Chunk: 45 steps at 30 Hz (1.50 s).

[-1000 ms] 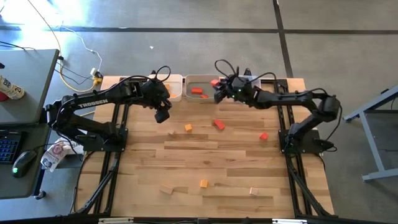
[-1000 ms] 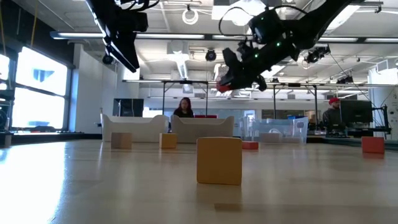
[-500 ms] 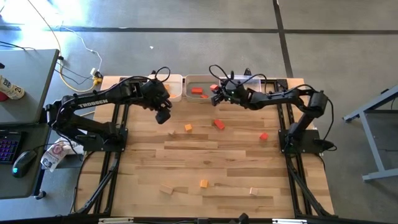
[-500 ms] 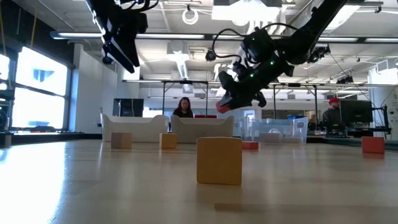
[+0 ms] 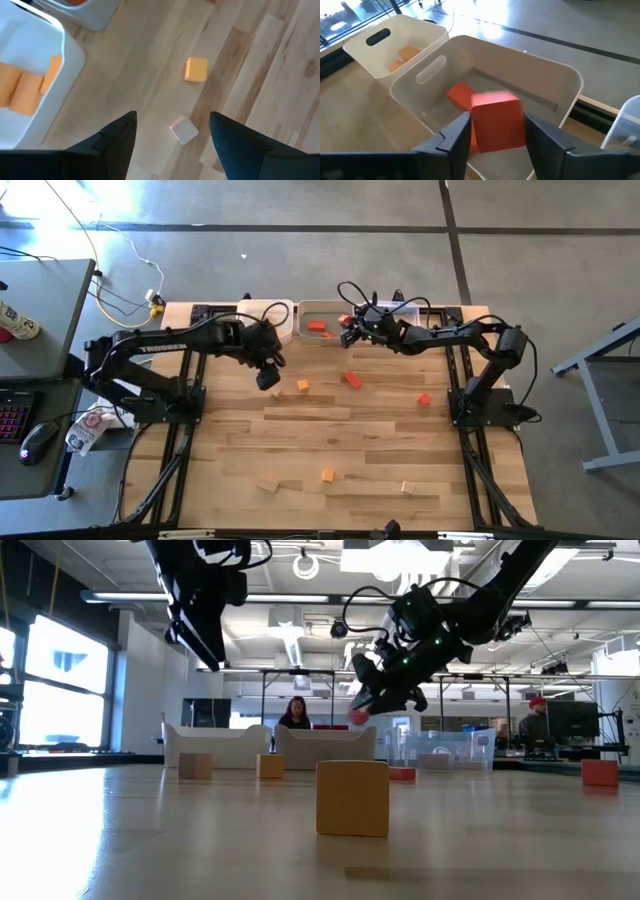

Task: Sort & place blocks by color
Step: Put the orange block into the gray bin, then put the brown block into the transparent bin

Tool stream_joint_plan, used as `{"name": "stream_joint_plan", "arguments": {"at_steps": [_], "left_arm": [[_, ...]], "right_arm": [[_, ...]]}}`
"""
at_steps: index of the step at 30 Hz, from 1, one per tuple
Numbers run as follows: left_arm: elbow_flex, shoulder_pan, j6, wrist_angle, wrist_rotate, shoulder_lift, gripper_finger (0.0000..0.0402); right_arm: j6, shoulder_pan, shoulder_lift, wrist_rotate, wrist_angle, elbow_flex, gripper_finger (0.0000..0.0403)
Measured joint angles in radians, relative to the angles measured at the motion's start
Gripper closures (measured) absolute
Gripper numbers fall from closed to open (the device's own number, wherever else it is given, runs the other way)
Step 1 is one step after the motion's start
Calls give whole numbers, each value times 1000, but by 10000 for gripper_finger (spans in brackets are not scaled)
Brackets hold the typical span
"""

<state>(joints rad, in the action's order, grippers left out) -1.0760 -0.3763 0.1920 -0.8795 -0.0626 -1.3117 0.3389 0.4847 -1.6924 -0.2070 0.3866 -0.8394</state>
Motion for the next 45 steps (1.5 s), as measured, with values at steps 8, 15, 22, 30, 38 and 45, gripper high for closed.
{"name": "stream_joint_plan", "arguments": {"at_steps": [8, 15, 22, 30, 38, 45], "left_arm": [[0, 7, 75, -64, 0, -61, 167], [0, 15, 147, -97, -1, -92, 167], [0, 53, 260, -89, -23, -126, 167], [0, 110, 374, -88, -57, -187, 167], [0, 153, 427, -42, -41, -283, 167], [-1, 162, 452, -27, -29, -369, 167]], "right_arm": [[-6, 0, 5, -2, -2, 0, 179], [-31, 0, 66, -2, 0, 0, 176], [-47, -10, 156, 26, -6, 0, 176], [-116, -52, 189, 24, -18, 0, 176], [-146, -69, 189, 19, -57, 0, 176], [-146, -69, 189, 19, -105, 0, 176]]}}
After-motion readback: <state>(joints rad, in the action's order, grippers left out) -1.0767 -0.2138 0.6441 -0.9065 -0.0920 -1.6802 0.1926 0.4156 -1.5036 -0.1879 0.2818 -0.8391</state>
